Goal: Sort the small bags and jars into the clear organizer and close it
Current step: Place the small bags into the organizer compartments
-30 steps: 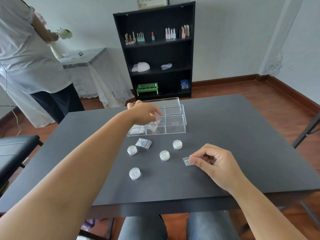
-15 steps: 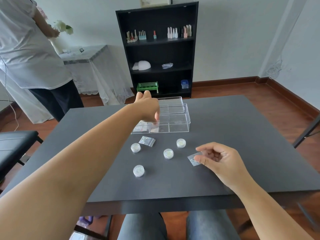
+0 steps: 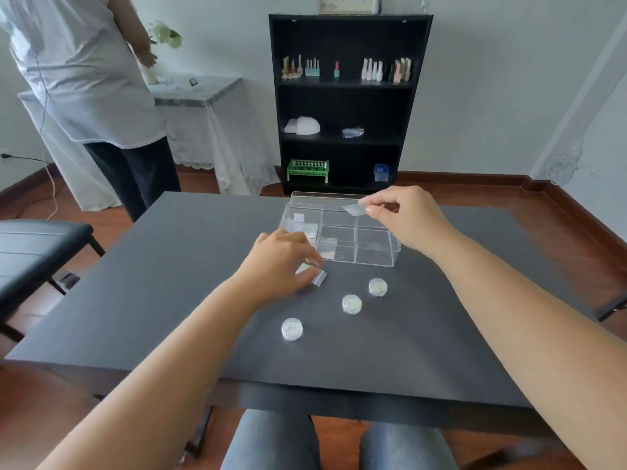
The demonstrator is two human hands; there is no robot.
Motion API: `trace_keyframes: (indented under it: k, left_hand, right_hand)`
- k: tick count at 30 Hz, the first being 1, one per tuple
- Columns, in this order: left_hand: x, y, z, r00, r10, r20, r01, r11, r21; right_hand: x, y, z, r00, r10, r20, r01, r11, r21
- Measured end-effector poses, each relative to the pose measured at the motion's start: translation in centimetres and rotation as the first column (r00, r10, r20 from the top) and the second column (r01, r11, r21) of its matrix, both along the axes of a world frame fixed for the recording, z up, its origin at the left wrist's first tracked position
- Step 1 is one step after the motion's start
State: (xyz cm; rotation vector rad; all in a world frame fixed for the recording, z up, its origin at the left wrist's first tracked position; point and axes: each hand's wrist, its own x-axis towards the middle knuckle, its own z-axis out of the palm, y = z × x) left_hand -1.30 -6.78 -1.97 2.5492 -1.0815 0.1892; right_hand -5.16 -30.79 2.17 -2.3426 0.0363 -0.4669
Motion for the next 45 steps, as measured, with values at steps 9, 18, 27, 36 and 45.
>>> trace_keyframes:
  k: [9, 18, 27, 36, 45]
  left_hand:
    - [-0.1, -0.1, -1.3, 0.996, 0.022, -0.089, -0.007, 0.985, 0.171]
    - [0.2, -1.1, -0.5, 0.982, 0.006, -0.190, 0.042, 0.968, 0.248]
    - [0.8, -0.8, -0.1, 0.992, 0.080, -0.102, -0.043, 0.944, 0.326]
    - [1.0, -0.7, -0.4, 0.990, 0.023, -0.138, 0.007, 0.978, 0.211]
    - [1.2, -0.5, 0.4, 0.937, -0.098, -0.335, 0.097, 0.995, -0.021]
  right_hand:
    - [6.0, 1.8, -0.5, 0.871, 0.144, -0.470, -0.283, 0.929, -0.240]
    - [6.2, 2.9, -0.5, 0.834, 0.065, -0.547, -0.318, 0.868, -0.382]
    - [5.8, 2.5, -0.7, 0.898, 0.018, -0.440, -0.213, 0.892, -0.399]
    - [-1.1, -0.5, -2.4, 0.978, -0.081, 0.192, 0.112, 0.981, -0.158]
    - [-5.7, -2.9, -7.6, 0.872, -0.413, 0.263, 0.342, 0.898, 0.278]
